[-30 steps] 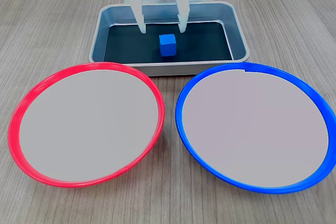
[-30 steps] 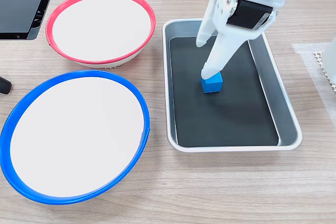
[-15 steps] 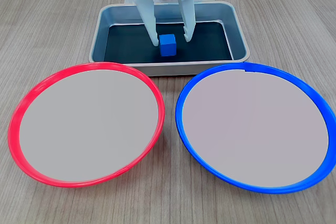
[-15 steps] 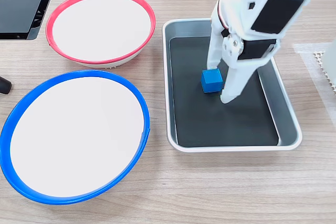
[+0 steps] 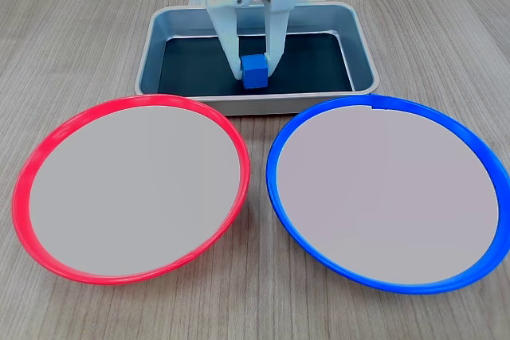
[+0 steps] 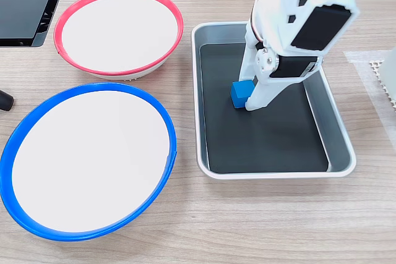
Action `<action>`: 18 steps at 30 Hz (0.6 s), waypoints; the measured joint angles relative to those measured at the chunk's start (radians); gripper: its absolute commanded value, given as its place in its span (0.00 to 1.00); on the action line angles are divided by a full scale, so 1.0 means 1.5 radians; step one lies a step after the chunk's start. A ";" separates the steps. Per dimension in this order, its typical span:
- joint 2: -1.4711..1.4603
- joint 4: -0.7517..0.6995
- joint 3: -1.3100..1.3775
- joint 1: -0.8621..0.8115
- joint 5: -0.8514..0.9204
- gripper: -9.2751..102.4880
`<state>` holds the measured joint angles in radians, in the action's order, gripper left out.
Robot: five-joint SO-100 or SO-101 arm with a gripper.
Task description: Move a blue block from tray to blue dish
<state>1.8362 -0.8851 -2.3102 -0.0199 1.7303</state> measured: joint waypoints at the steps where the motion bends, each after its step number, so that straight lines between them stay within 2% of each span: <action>1: 0.006 -0.014 0.011 0.010 -0.012 0.08; 4: 0.039 -0.059 0.062 0.051 -0.093 0.08; 10: 0.044 -0.104 0.240 0.115 -0.361 0.08; 15: -0.074 -0.051 0.399 0.146 -0.560 0.08; 18: -0.182 -0.028 0.482 0.146 -0.604 0.08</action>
<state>1.5631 -0.9265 -1.5877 0.1994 0.8237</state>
